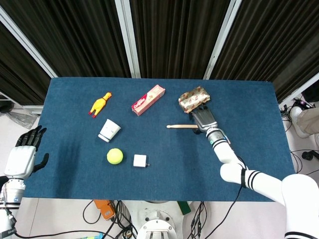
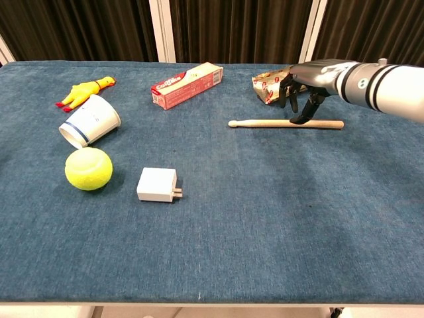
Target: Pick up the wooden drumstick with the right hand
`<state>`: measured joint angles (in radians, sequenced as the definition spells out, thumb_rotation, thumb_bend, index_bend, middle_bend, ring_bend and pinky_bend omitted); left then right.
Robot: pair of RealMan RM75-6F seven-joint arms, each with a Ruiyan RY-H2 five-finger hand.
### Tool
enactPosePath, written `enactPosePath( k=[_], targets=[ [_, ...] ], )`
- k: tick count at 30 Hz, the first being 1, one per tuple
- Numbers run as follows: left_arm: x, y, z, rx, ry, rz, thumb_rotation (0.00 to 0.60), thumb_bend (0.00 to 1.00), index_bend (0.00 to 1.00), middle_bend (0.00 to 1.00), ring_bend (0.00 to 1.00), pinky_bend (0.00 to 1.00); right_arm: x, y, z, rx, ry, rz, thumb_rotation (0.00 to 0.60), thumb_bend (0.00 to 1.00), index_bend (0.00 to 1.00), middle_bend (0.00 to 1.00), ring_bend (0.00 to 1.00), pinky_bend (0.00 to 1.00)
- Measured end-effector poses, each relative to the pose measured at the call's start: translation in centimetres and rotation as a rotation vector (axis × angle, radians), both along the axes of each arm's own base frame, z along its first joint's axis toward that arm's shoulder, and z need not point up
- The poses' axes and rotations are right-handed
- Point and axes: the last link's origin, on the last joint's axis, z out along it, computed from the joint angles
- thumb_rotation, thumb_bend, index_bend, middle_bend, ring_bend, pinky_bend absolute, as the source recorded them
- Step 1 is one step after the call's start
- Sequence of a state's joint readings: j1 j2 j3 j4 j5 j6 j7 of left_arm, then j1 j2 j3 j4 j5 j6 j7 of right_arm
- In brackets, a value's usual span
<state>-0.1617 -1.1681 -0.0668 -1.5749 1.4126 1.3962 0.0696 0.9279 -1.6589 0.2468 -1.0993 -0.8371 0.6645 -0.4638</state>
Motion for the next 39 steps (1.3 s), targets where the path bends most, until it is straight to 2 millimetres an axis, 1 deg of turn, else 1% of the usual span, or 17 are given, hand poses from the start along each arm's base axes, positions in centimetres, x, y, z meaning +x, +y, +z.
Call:
enactPosePath(
  k=[12,26,32,39],
  targets=[
    [0.0,0.0,0.1,0.002,-0.005,0.003,0.600,0.39,0.00,0.00,0.06,0.11,0.4,-0.6,-2.0,0.027,0.013,-0.014,0.600,0.44,0.49,0.53,0.27,0.00],
    [0.0,0.0,0.1,0.005,-0.011,0.008,0.600,0.39,0.00,0.00,0.06,0.11,0.5,-1.1,-2.8,0.041,0.019,-0.017,0.600,0.50,0.52,0.53,0.28,0.00],
    [0.0,-0.1,0.1,-0.002,-0.003,0.009,0.600,0.39,0.00,0.00,0.07,0.11,0.8,-1.2,-2.9,0.040,0.007,-0.017,0.600,0.55,0.54,0.53,0.28,0.00],
    [-0.1,-0.1,0.1,-0.002,0.000,0.012,0.600,0.39,0.00,0.00,0.07,0.11,1.1,-1.3,-3.1,0.046,0.006,-0.008,0.600,0.63,0.59,0.53,0.29,0.00]
  ],
)
